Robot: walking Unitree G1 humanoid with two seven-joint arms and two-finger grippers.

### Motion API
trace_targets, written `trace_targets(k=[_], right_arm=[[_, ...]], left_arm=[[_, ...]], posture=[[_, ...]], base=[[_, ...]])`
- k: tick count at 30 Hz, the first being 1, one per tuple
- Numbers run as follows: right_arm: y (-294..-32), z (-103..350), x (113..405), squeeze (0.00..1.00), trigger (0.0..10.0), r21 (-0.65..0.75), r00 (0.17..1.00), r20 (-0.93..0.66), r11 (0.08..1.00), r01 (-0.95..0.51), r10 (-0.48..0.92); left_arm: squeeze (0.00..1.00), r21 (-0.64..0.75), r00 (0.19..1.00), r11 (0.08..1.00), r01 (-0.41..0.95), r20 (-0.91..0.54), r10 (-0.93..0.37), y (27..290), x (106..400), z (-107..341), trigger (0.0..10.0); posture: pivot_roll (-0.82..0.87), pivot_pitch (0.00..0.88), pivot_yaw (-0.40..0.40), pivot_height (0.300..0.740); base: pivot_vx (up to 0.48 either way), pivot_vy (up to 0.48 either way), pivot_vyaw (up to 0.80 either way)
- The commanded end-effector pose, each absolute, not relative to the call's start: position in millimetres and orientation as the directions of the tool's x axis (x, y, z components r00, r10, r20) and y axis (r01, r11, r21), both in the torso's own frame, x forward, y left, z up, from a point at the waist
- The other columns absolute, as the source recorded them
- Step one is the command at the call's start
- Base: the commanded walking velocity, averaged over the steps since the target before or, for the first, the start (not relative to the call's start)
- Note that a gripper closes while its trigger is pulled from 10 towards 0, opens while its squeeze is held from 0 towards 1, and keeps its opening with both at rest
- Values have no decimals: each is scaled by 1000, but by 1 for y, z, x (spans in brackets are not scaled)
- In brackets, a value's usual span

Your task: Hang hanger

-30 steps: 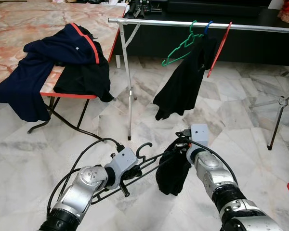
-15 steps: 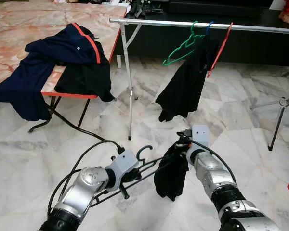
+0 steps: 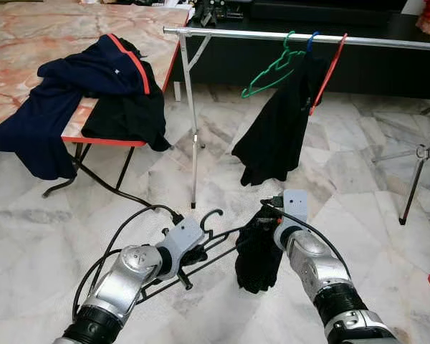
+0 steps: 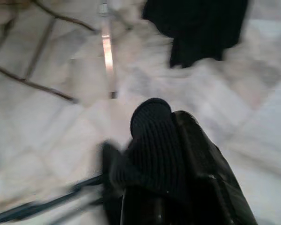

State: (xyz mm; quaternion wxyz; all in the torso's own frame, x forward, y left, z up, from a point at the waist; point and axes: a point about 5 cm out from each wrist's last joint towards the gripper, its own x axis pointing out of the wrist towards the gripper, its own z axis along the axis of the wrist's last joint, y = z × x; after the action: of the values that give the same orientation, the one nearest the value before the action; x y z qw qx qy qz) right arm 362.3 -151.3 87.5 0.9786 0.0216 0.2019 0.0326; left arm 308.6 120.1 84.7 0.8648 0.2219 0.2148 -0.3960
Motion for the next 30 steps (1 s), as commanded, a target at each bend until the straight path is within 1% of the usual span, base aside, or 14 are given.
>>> trace_targets(k=[1, 4, 7, 9, 12, 14, 15, 16, 17, 20, 24, 28, 29, 30], right_arm=[[-162, 85, 360, 0, 10000, 45, 918, -395, 999, -9, 26], [-166, 88, 360, 0, 10000, 45, 921, -390, 999, 8, 10], [-166, 89, 360, 0, 10000, 42, 921, -390, 999, 11, 6], [-160, 90, 361, 0, 10000, 55, 920, -390, 998, -11, 32], [-150, 90, 362, 0, 10000, 83, 916, -394, 995, -48, 77], [-147, 90, 362, 0, 10000, 90, 914, -396, 994, -57, 89], [-145, 89, 362, 0, 10000, 96, 911, -399, 993, -66, 99], [-141, 88, 363, 0, 10000, 101, 908, -406, 992, -70, 105], [-141, 88, 363, 0, 10000, 101, 908, -406, 992, -70, 105], [-141, 87, 364, 0, 10000, 106, 907, -410, 993, -55, 94], [-139, 90, 365, 0, 10000, 120, 911, -401, 991, -53, 97], [-136, 91, 365, 0, 10000, 132, 912, -394, 989, -66, 113], [-135, 92, 365, 0, 10000, 140, 913, -391, 988, -70, 120], [-132, 95, 366, 0, 10000, 163, 916, -379, 984, -75, 133]], left_arm=[[0, 228, 598, 598, 768, -589, -544, 127, 306, 76, 10000], [0, 230, 629, 638, 735, -584, -514, 131, 310, 76, 10000], [0, 226, 624, 635, 739, -587, -517, 130, 309, 75, 10000], [0, 198, 600, 613, 764, -567, -564, 123, 307, 77, 10000], [0, 120, 536, 559, 820, -504, -678, 112, 301, 85, 10000], [0, 102, 519, 545, 832, -488, -702, 109, 299, 88, 10000], [0, 84, 494, 522, 849, -477, -727, 107, 297, 91, 10000], [0, 56, 423, 453, 890, -475, -772, 103, 292, 96, 10000], [0, 56, 423, 453, 890, -475, -772, 103, 292, 96, 10000], [0, 41, 365, 398, 916, -494, -789, 102, 288, 97, 10000], [0, 83, 400, 419, 904, -508, -763, 104, 291, 94, 10000], [0, 78, 382, 400, 913, -506, -773, 102, 290, 93, 10000], [0, 78, 384, 402, 912, -505, -773, 101, 290, 93, 10000], [0, 90, 405, 421, 903, -506, -761, 100, 293, 92, 10000]], posture=[[43, 198, -32, 740], [42, 197, -34, 740], [42, 198, -34, 740], [41, 198, -33, 740], [41, 198, -33, 740], [41, 198, -33, 740], [45, 195, -33, 740], [49, 194, -33, 740], [49, 194, -33, 740], [53, 189, -31, 740], [51, 183, -29, 740], [49, 180, -26, 740], [49, 180, -26, 740], [45, 176, -23, 740]], base=[[0, 0, 0], [0, 0, 0], [0, 0, 0], [0, 0, 0], [0, 0, 0], [0, 0, 0], [0, 0, 0], [0, 0, 0], [0, 0, 0], [0, 0, 0], [0, 0, 0], [0, 0, 0], [0, 0, 0], [0, 0, 0]])
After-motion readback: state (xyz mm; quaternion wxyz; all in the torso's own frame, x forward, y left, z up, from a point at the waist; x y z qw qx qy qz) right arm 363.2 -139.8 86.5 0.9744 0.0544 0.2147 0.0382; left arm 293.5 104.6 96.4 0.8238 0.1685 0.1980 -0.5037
